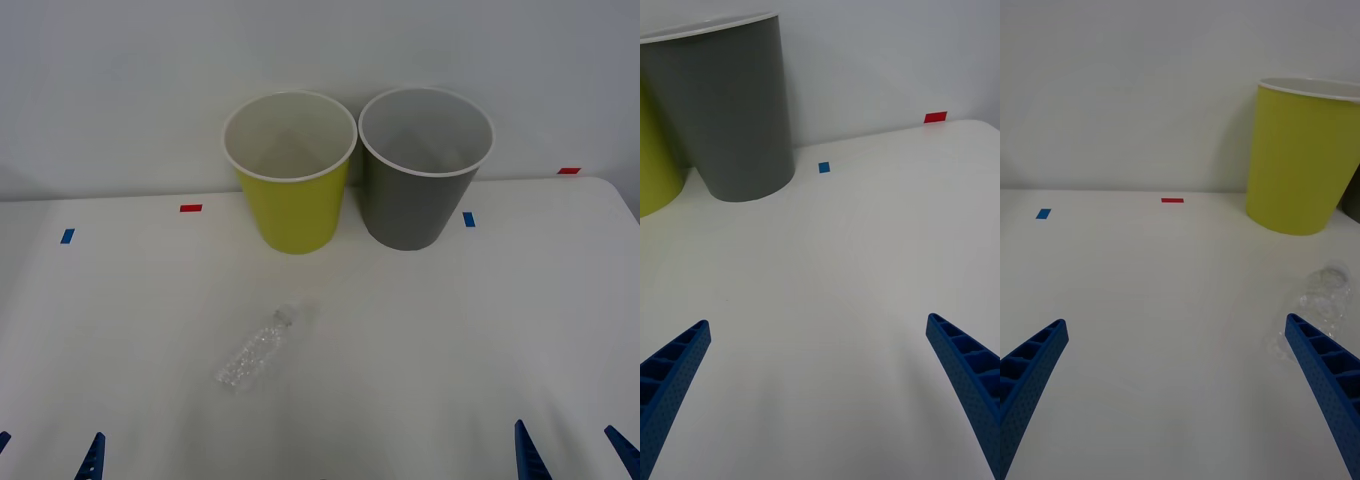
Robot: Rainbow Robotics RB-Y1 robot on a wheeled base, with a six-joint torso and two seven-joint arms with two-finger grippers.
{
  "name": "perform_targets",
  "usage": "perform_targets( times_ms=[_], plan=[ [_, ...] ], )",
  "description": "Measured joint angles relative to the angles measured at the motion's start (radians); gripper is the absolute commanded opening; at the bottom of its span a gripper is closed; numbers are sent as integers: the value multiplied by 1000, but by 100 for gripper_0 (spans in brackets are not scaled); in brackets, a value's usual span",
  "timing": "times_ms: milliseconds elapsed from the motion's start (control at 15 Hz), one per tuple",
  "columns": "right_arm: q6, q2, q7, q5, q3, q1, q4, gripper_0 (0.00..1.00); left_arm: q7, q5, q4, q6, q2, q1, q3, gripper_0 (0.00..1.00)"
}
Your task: Put cans in the gray bin and PET bottles in the light green bin.
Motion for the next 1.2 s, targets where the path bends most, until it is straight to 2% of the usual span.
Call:
perform_targets(
  times_ms=[1200],
  plan=[
    [0, 0, 0, 0, 0, 0, 0, 100, 0, 0, 0, 0, 0, 0, 0, 100]
  ],
)
